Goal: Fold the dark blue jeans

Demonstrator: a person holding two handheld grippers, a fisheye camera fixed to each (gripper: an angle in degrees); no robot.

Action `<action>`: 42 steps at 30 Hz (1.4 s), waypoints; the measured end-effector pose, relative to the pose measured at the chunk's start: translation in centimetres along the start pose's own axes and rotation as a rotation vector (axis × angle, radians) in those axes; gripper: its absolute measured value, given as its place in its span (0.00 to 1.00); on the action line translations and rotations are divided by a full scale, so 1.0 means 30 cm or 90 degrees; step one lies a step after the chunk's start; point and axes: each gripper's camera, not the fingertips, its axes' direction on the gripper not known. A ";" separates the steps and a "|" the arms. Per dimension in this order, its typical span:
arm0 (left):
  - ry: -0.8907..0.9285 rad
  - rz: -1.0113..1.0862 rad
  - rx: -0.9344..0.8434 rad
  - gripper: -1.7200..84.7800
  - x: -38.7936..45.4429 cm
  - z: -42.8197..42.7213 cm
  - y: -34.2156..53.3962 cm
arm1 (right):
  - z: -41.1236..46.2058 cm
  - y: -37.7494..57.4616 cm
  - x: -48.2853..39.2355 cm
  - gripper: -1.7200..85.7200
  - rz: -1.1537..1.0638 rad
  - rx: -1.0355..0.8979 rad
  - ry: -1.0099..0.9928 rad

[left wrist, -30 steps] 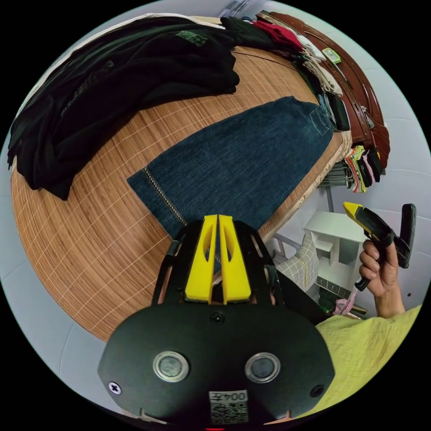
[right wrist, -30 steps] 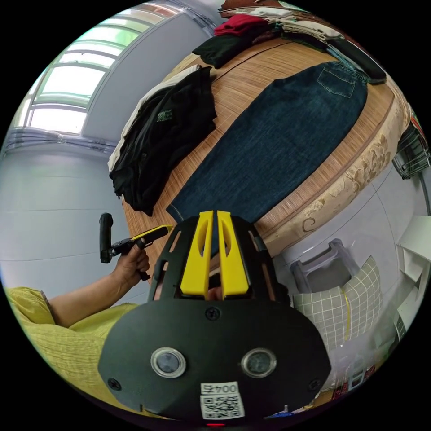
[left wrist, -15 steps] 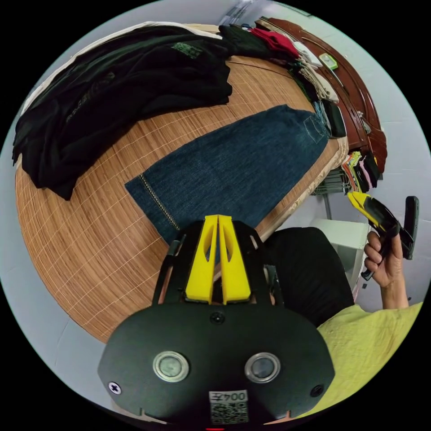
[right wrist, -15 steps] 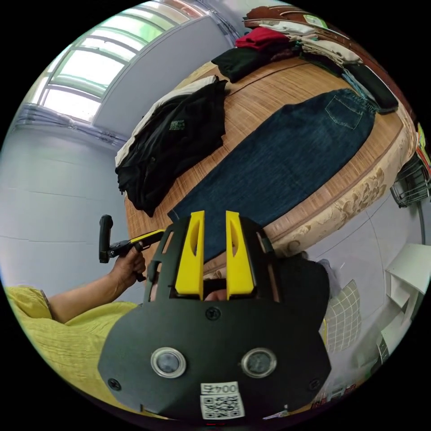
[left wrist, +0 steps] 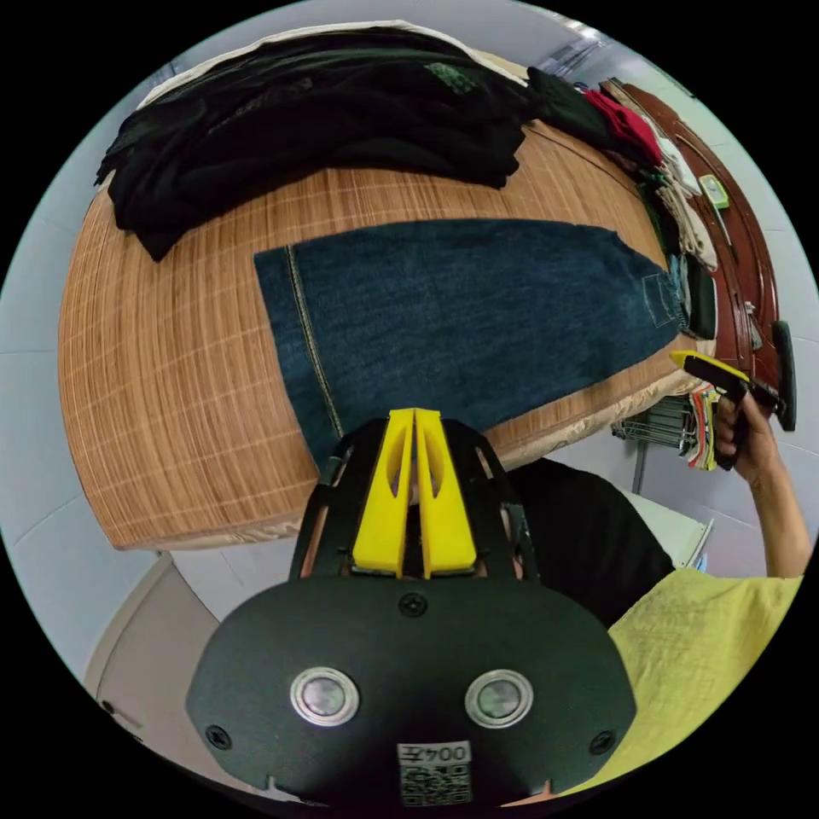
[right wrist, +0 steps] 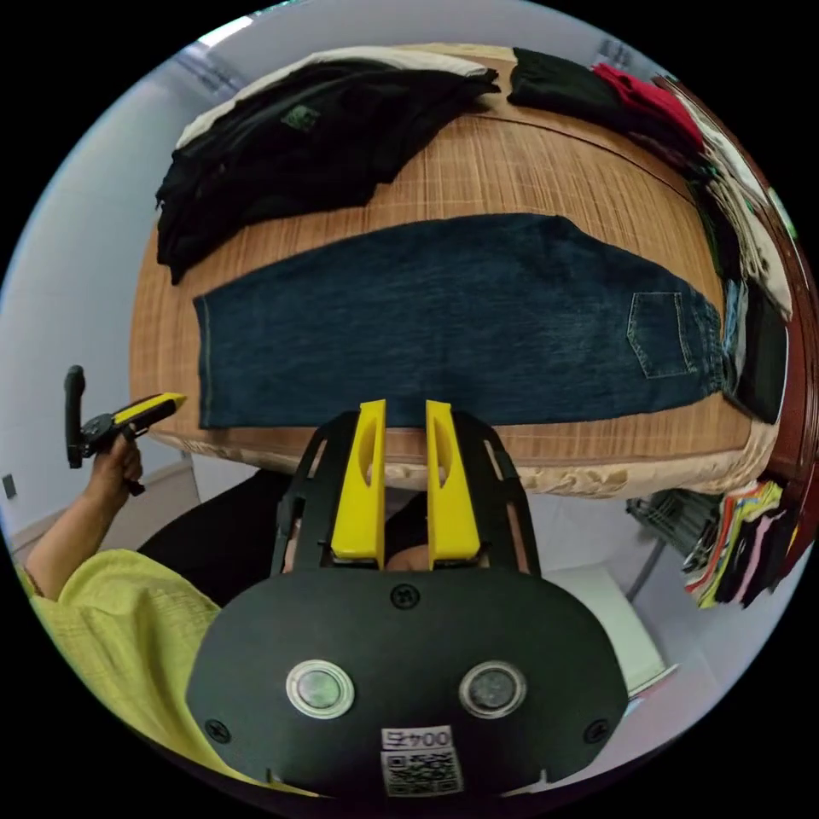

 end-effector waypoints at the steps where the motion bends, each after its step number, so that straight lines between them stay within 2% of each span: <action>1: -0.014 -0.002 -0.010 0.02 0.058 0.002 0.016 | 0.016 -0.031 0.050 0.10 -0.020 -0.014 0.015; 10: -0.059 -0.020 -0.017 0.02 0.346 -0.002 -0.076 | 0.121 -0.248 0.330 0.09 -0.119 -0.115 0.094; 14: -0.123 0.021 -0.048 0.02 0.418 0.008 -0.118 | 0.162 -0.306 0.422 0.10 -0.109 -0.169 0.104; 21: -0.163 0.067 -0.055 0.02 0.531 -0.059 -0.120 | 0.151 -0.397 0.446 0.09 -0.171 -0.263 0.131; 26: -0.200 0.110 -0.048 0.02 0.623 -0.129 -0.114 | 0.125 -0.472 0.495 0.09 -0.180 -0.337 0.097; 36: -0.106 0.031 -0.094 0.02 0.634 -0.250 -0.176 | 0.061 -0.483 0.541 0.10 -0.139 -0.340 0.100; 42: -0.112 -0.018 -0.134 0.02 0.674 -0.302 -0.228 | -0.109 -0.401 0.619 0.12 -0.043 -0.199 -0.032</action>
